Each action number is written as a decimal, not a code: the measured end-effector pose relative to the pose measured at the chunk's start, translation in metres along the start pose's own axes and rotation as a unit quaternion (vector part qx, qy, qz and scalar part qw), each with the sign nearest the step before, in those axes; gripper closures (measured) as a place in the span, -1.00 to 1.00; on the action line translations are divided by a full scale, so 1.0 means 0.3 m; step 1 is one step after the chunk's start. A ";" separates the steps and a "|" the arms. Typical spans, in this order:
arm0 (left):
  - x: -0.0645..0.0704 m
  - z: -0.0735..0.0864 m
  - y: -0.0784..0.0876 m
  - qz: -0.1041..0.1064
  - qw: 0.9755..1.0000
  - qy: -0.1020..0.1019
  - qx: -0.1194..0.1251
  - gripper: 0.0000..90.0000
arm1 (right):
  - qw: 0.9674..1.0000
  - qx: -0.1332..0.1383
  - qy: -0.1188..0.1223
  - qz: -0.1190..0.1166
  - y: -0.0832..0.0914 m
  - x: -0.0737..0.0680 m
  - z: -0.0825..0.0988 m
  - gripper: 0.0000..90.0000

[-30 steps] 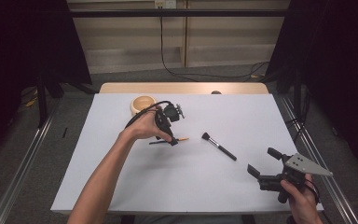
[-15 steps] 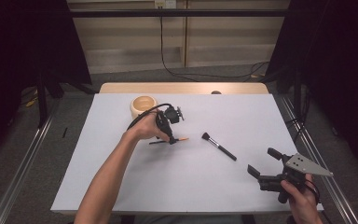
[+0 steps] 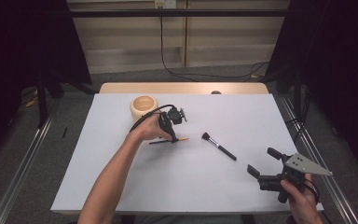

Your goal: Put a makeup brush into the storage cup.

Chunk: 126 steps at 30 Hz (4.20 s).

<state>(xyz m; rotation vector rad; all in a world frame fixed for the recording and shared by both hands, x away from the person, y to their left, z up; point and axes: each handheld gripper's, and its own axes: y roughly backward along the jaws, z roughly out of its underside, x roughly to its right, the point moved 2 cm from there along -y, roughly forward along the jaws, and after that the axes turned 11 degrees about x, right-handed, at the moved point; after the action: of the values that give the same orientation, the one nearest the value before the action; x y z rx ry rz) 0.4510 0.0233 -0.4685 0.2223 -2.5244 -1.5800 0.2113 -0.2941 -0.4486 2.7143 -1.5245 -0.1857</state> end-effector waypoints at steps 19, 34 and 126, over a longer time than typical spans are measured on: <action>0.009 -0.011 -0.007 0.015 1.000 0.011 -0.014 0.82 | 1.000 0.000 -0.002 -0.002 -0.003 -0.002 0.001 -1.00; 0.002 -0.009 -0.006 0.019 1.000 0.011 -0.011 0.86 | 1.000 -0.003 0.001 -0.004 0.000 -0.003 0.001 -1.00; 0.054 0.071 0.283 -0.042 0.910 0.118 0.394 0.86 | 1.000 -0.005 -0.004 0.000 0.001 0.000 0.002 -1.00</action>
<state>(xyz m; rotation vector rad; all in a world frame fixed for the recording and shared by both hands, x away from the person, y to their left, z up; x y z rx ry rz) 0.4271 0.0755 -0.4004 0.5723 -2.8157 -0.4157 0.2110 -0.2941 -0.4493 2.7096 -1.5219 -0.2035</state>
